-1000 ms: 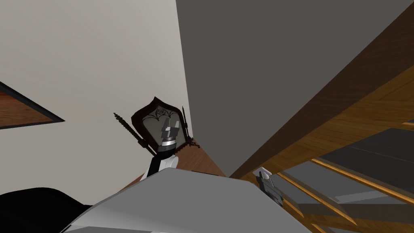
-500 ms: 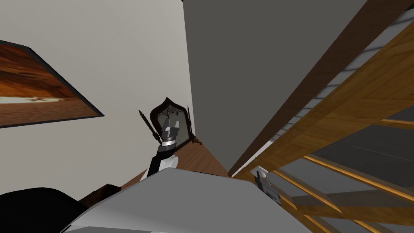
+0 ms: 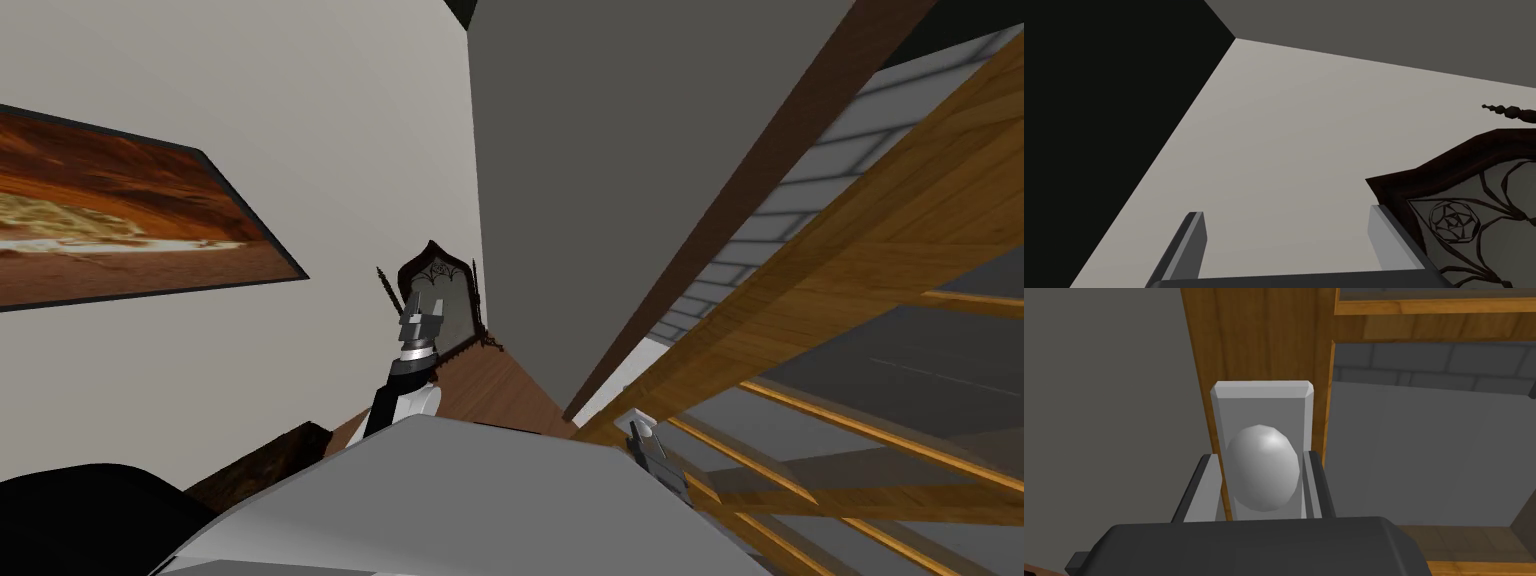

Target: Pull the door open

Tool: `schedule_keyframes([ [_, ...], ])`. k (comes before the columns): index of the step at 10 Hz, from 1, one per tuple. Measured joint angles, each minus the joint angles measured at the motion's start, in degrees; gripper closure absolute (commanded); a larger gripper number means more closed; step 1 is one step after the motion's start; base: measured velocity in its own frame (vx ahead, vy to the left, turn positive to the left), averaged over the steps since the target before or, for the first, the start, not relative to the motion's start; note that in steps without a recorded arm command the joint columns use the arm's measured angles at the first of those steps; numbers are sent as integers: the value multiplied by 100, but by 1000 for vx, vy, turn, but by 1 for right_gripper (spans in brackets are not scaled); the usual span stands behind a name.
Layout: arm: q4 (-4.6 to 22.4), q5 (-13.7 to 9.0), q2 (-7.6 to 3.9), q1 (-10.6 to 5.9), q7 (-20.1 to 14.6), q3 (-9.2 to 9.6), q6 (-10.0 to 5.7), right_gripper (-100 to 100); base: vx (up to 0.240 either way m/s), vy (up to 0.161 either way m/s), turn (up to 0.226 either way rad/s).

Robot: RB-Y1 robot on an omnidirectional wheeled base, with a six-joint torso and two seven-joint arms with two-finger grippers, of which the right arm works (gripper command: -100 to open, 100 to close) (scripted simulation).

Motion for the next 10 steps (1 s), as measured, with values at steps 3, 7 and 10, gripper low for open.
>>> schedule_keyframes([
  [3,-4,203,-58,46,-126,298,-183,100,-271,-7,65],
  [7,-102,378,-149,122,-188,545,-298,100,-192,-12,49],
  [10,-134,575,-231,196,-270,799,-483,100,-238,-26,49],
])
